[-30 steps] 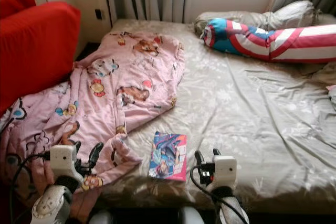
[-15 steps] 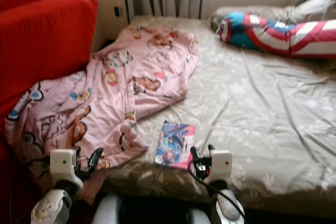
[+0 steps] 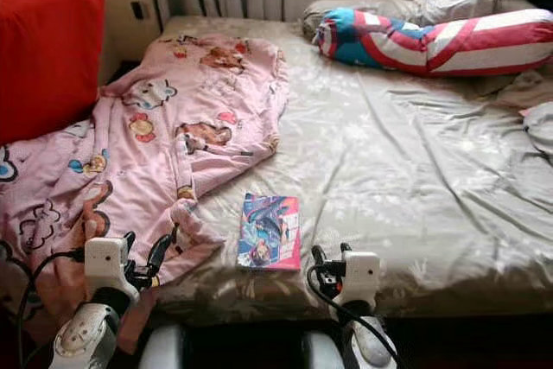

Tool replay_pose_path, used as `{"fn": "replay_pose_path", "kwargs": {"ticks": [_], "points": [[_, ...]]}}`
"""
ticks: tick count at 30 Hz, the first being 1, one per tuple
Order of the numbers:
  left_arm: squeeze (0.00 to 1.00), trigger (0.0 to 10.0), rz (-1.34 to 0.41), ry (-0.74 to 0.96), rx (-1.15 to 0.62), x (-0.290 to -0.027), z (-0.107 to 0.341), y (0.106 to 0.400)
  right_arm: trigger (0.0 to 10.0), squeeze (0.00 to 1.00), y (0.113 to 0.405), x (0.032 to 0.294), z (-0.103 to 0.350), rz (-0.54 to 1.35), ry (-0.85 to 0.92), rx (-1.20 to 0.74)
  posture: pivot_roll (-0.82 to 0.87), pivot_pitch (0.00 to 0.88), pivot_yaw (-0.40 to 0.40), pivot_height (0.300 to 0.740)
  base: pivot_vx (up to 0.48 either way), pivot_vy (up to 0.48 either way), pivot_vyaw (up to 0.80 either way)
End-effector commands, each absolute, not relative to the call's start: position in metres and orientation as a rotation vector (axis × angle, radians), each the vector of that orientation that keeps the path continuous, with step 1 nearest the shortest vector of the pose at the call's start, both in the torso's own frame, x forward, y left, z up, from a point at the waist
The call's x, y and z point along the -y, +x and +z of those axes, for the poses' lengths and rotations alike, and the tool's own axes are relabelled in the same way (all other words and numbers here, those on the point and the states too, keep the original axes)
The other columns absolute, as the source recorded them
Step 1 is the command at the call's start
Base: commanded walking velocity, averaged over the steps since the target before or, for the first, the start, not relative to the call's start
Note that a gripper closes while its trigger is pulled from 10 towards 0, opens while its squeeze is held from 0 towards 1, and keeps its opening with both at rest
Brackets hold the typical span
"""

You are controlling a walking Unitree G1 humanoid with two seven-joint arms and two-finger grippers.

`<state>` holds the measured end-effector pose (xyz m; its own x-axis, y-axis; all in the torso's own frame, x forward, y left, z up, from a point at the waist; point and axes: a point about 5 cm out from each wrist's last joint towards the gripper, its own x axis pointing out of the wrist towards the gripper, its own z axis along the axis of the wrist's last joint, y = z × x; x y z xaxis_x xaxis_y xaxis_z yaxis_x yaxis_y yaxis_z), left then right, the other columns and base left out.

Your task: Clean up the room

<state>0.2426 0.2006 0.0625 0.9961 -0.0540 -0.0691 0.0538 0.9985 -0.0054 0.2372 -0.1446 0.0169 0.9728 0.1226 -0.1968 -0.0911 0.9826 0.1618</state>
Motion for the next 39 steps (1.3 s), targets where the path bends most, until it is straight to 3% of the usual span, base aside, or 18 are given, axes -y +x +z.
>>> {"fn": "replay_pose_path", "kwargs": {"ticks": [1, 5, 11, 23, 39], "points": [[0.00, 10.0, -0.063, -0.005, -0.063, -0.198, 0.064, 0.243, 10.0, 0.00, 0.239, 0.145, 0.017, 0.100, 0.153, -0.202, -0.03, 0.058, -0.050, 0.597, 0.000, 0.000, 0.00], [0.00, 10.0, -0.063, -0.006, -0.063, -0.198, 0.064, 0.243, 10.0, 0.00, 0.238, 0.145, 0.016, 0.099, 0.142, -0.220, -0.03, 0.054, -0.051, 0.597, 0.000, 0.000, 0.00], [0.00, 10.0, -0.066, -0.009, -0.066, -0.197, 0.063, 0.242, 10.0, 0.00, 0.238, 0.140, 0.017, 0.125, 0.145, -0.201, -0.03, 0.047, -0.051, 0.562, 0.000, 0.000, 0.00], [0.00, 10.0, -0.071, -0.007, -0.069, -0.195, 0.063, 0.242, 10.0, 0.00, 0.238, 0.139, 0.016, 0.151, 0.129, -0.197, -0.02, 0.053, -0.052, 0.562, 0.000, 0.000, 0.00], [0.00, 10.0, -0.075, -0.005, -0.068, -0.194, 0.064, 0.246, 10.0, 0.00, 0.236, 0.128, 0.014, 0.231, 0.146, -0.192, -0.02, 0.067, -0.052, 0.562, 0.000, 0.000, 0.80]]}}
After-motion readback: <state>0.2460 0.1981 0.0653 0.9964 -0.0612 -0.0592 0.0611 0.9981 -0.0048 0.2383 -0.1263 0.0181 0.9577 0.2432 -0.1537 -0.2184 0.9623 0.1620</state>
